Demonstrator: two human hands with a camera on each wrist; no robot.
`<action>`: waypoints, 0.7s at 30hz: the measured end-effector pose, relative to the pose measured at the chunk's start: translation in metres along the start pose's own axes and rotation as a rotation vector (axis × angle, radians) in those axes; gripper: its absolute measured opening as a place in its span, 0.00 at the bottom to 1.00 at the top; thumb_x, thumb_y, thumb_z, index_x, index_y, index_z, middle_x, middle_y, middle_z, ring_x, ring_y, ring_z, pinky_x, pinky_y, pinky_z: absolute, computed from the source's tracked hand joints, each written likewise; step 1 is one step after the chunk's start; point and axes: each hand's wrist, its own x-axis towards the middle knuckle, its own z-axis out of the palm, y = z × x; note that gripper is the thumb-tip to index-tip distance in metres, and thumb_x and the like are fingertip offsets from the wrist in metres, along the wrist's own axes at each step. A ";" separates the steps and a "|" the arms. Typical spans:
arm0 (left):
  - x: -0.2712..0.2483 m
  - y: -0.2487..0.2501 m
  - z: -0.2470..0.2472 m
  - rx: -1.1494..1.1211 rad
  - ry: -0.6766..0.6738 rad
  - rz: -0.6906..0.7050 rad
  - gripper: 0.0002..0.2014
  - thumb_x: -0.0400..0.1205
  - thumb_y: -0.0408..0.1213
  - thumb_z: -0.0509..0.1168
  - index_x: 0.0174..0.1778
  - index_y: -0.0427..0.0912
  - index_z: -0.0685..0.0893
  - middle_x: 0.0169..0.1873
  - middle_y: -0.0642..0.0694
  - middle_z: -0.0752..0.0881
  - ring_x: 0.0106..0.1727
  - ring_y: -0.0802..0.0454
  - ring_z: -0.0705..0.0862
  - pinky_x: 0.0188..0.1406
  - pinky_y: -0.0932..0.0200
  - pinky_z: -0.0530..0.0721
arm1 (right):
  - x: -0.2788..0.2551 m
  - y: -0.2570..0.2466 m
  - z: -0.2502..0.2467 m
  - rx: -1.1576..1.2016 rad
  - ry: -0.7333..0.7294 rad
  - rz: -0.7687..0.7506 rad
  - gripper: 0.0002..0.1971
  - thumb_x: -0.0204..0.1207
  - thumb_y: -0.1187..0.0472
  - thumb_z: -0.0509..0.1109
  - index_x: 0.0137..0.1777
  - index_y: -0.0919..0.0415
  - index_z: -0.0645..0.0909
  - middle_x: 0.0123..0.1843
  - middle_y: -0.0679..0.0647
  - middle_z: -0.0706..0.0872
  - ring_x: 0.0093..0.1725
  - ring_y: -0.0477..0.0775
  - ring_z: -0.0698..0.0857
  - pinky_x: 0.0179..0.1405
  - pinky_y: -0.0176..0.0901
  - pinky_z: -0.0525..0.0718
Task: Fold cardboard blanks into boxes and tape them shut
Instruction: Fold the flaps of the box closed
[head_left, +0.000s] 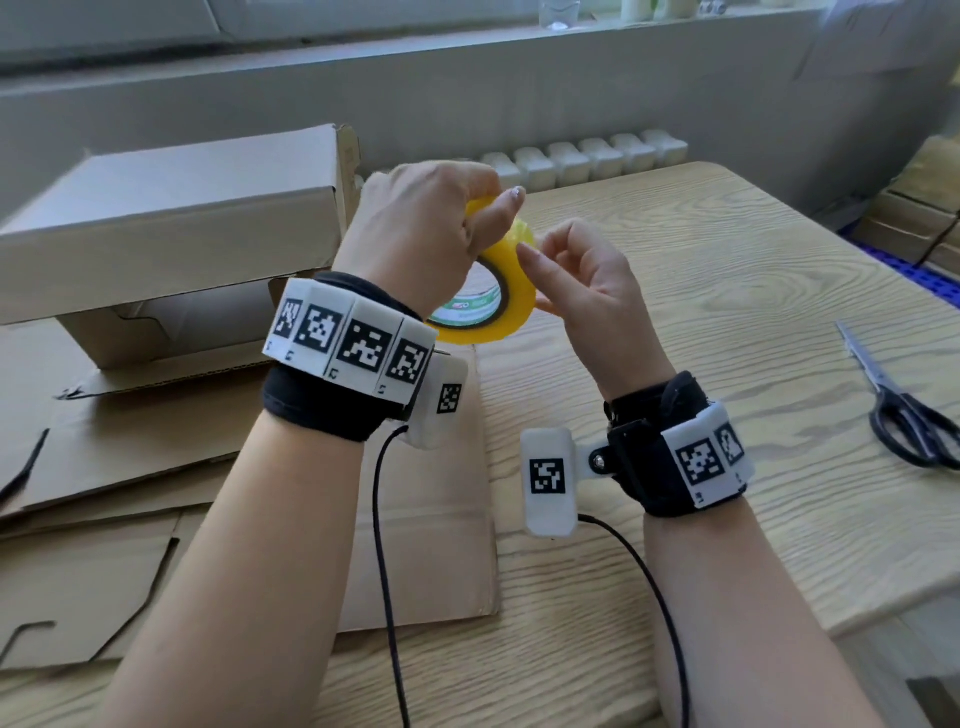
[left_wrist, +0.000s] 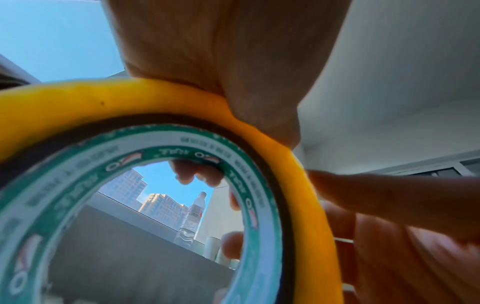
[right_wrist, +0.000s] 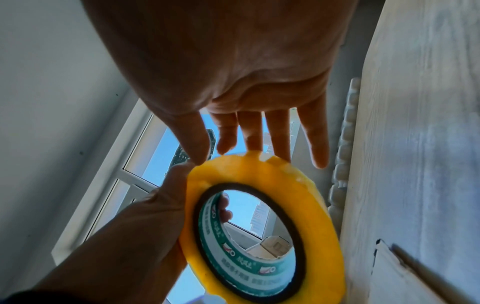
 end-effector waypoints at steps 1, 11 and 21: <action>0.000 -0.001 0.000 0.009 -0.024 0.001 0.21 0.88 0.55 0.54 0.36 0.45 0.77 0.25 0.52 0.73 0.37 0.42 0.76 0.41 0.53 0.67 | 0.000 0.001 0.001 -0.029 -0.014 0.012 0.14 0.77 0.44 0.68 0.40 0.54 0.74 0.35 0.60 0.74 0.37 0.56 0.73 0.42 0.67 0.81; 0.000 0.005 0.003 0.050 -0.091 -0.035 0.18 0.88 0.54 0.54 0.48 0.49 0.86 0.33 0.49 0.77 0.43 0.44 0.75 0.46 0.53 0.65 | 0.002 0.011 -0.005 -0.374 -0.041 -0.067 0.09 0.86 0.55 0.64 0.47 0.58 0.78 0.51 0.52 0.76 0.50 0.47 0.76 0.48 0.32 0.73; 0.000 0.010 0.007 0.141 -0.077 -0.001 0.19 0.89 0.53 0.52 0.41 0.47 0.81 0.32 0.47 0.78 0.41 0.42 0.73 0.52 0.48 0.71 | -0.003 0.009 -0.003 -0.599 -0.016 -0.154 0.11 0.87 0.56 0.55 0.42 0.56 0.67 0.33 0.45 0.72 0.40 0.56 0.72 0.38 0.47 0.63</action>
